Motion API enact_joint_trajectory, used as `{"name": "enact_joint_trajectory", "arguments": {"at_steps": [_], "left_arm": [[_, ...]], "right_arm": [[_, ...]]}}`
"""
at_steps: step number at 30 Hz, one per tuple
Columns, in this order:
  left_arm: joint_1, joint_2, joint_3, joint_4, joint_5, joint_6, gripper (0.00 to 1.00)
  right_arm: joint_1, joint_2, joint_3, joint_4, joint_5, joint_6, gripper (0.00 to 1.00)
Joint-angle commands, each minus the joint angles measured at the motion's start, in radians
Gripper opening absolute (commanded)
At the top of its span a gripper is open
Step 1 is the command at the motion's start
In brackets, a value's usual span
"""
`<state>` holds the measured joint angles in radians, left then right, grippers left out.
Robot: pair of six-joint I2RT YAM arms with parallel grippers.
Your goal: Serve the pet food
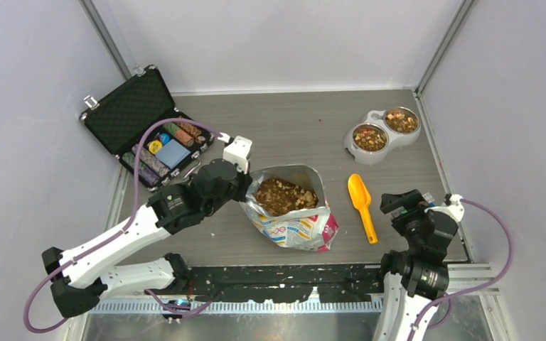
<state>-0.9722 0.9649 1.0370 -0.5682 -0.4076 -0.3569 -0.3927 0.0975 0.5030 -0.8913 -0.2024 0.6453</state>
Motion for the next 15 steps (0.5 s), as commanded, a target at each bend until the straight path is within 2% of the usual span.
{"name": "enact_joint_trajectory", "arguments": {"at_steps": [1,5,8,15], "left_arm": [[0.01,0.01,0.166,0.012,-0.11,0.07,0.0],[0.017,0.06,0.276,-0.064,-0.146,0.116,0.0],[0.037,0.088,0.322,-0.088,-0.155,0.137,0.0],[0.149,0.137,0.403,-0.132,-0.055,0.152,0.0]], "right_arm": [[0.001,0.059,0.192,0.015,-0.051,-0.091,0.96],[0.0,0.204,0.325,0.106,-0.207,-0.171,0.95],[0.003,0.27,0.37,0.272,-0.379,-0.156,0.96],[0.083,0.391,0.507,0.304,-0.468,-0.281,0.96]]}}
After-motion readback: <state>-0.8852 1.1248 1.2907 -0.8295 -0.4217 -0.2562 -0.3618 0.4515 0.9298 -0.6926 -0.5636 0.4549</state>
